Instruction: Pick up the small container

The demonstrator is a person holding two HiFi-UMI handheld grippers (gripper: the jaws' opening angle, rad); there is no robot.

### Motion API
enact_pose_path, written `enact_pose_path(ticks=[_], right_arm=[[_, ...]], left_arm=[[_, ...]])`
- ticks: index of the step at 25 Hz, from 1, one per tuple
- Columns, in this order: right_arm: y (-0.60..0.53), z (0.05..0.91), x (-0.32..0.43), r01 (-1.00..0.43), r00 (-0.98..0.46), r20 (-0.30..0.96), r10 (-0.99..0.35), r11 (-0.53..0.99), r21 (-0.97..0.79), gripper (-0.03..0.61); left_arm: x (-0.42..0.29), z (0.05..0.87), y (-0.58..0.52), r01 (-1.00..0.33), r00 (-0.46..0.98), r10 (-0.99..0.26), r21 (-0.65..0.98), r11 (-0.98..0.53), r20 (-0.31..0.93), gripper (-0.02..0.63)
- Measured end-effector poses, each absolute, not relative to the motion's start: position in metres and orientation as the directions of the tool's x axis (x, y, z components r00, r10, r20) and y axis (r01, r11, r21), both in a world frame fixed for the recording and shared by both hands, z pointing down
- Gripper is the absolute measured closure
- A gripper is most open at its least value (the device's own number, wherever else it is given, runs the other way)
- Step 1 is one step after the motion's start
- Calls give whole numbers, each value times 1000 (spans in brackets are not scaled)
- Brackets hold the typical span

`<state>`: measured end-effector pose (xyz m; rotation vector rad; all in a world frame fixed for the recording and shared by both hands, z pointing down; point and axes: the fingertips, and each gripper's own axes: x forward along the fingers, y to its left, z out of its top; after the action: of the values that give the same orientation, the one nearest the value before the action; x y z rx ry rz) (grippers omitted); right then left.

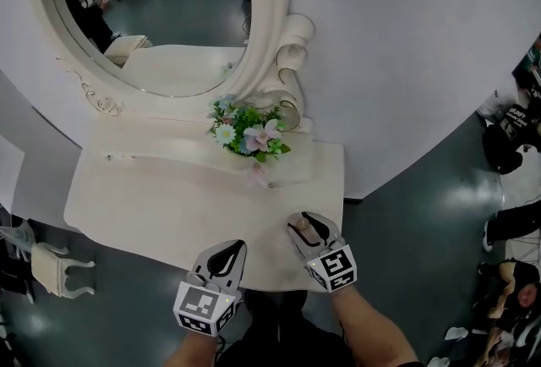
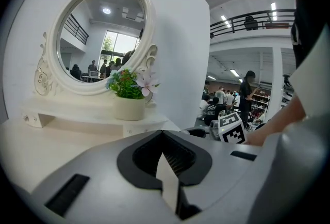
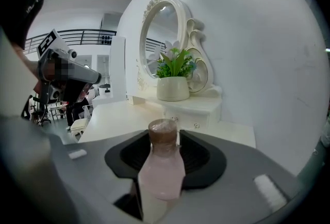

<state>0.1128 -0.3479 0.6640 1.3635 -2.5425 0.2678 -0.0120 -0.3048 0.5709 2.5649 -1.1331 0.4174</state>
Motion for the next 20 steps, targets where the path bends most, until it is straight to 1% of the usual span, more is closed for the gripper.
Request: enact_pose_path(ticks=[5,10,17,20], right_arm=[[-349,664,110,-836,-526,327,-785,548,-27,425],[-345,660,110,-834,-537,344,-770,545,-83,430],[-336,610,113,-823,-558,304,-772,563,-79,431],[-333,585,115,-818,-561,301,-771,573,-59,431]], left_arm=[[-20,572,-304,-766,633,-675,179,-617,379,607],[-28,563,-301,-777,621,-691,173,-605,369,607],[-39,528,-301,-790,608,-722,157,-593,329,607],[-38,524,-301,-793,599,-722,132,-595,347,607]])
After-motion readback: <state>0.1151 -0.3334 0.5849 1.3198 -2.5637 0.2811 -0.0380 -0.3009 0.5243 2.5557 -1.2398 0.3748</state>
